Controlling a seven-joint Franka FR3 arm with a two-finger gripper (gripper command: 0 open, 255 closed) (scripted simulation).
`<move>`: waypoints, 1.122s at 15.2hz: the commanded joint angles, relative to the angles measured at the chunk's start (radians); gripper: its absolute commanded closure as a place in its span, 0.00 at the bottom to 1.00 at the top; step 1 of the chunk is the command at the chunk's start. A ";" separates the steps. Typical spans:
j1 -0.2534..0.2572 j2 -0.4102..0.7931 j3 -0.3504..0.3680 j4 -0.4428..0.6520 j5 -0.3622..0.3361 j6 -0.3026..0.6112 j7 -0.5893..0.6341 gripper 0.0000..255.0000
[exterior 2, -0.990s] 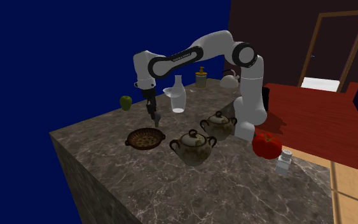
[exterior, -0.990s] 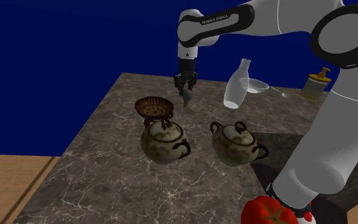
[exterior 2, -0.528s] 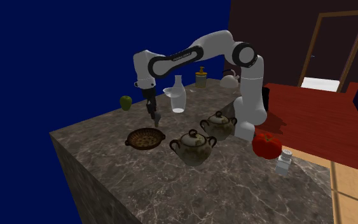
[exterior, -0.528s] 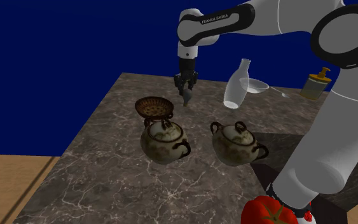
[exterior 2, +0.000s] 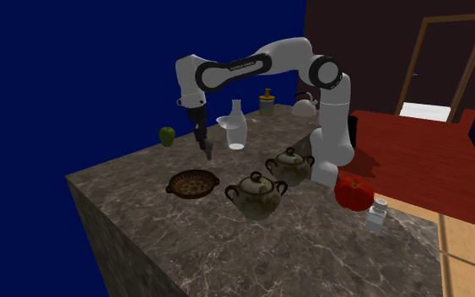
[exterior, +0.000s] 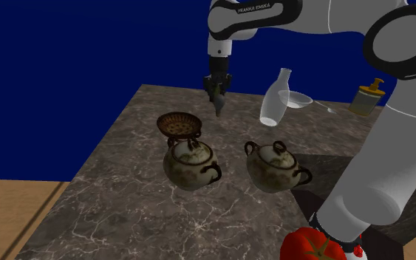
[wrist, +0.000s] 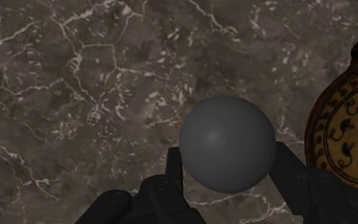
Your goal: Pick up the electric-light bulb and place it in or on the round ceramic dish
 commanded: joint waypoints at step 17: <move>0.035 0.060 0.028 0.296 0.008 -0.235 0.067 1.00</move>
